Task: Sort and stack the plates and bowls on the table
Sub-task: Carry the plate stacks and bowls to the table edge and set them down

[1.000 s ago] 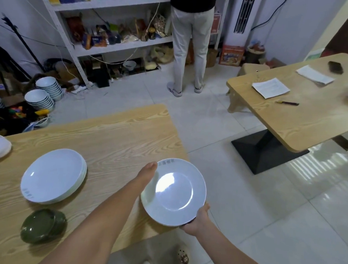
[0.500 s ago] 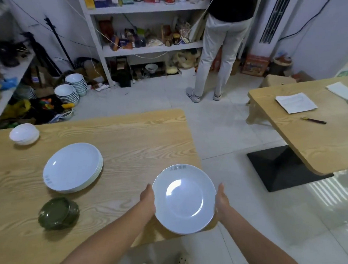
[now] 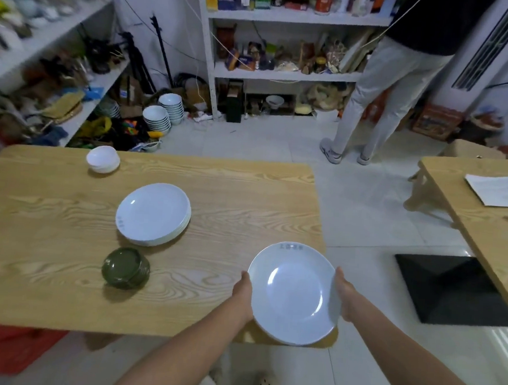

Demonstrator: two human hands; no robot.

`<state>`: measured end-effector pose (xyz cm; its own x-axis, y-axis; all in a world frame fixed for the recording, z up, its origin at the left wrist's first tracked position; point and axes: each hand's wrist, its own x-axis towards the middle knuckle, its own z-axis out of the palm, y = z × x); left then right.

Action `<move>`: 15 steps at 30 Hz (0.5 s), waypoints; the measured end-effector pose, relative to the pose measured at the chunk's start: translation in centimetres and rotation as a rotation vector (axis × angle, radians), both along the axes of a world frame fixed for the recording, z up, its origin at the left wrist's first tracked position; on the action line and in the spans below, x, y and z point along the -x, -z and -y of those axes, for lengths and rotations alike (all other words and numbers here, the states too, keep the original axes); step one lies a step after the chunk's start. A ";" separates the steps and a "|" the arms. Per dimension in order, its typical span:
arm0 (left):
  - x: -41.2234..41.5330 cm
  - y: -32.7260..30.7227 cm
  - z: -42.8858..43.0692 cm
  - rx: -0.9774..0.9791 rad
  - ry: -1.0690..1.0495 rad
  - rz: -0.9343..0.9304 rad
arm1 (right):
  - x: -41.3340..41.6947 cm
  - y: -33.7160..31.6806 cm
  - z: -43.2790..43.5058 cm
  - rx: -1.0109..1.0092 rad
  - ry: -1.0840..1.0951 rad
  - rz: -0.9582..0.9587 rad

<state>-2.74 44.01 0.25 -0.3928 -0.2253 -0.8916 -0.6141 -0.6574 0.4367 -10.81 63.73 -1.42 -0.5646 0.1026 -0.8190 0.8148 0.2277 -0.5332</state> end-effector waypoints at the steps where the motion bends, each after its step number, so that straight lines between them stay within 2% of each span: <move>1: -0.1 -0.3 0.5 -0.015 -0.007 -0.004 | 0.1 -0.2 0.4 -0.067 -0.042 -0.030; 5: -0.3 -2.0 4.8 0.066 0.035 0.011 | 0.5 -1.0 3.3 -0.657 -0.321 -0.353; 6: -0.2 -2.5 6.4 0.079 0.048 -0.009 | 0.7 -1.3 4.8 -0.724 -0.373 -0.462; 8: 0.4 -3.2 10.4 0.128 0.044 -0.058 | 0.9 -1.9 8.5 -0.717 -0.458 -0.621; 10: 1.1 -4.0 15.1 0.197 0.020 -0.109 | 0.9 -2.5 12.7 -0.617 -0.520 -0.697; 13: 1.7 -4.7 22.6 0.288 -0.073 -0.185 | 0.2 -3.0 19.6 -0.393 -0.550 -0.702; 15: 1.5 -5.0 27.1 0.305 -0.090 -0.202 | -0.4 -3.1 24.2 -0.254 -0.535 -0.622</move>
<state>-4.27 16.94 5.29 -0.5207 -0.5105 -0.6844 -0.4411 -0.5255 0.7275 -10.37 39.52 1.65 -0.9282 -0.1670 -0.3325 0.1400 0.6711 -0.7280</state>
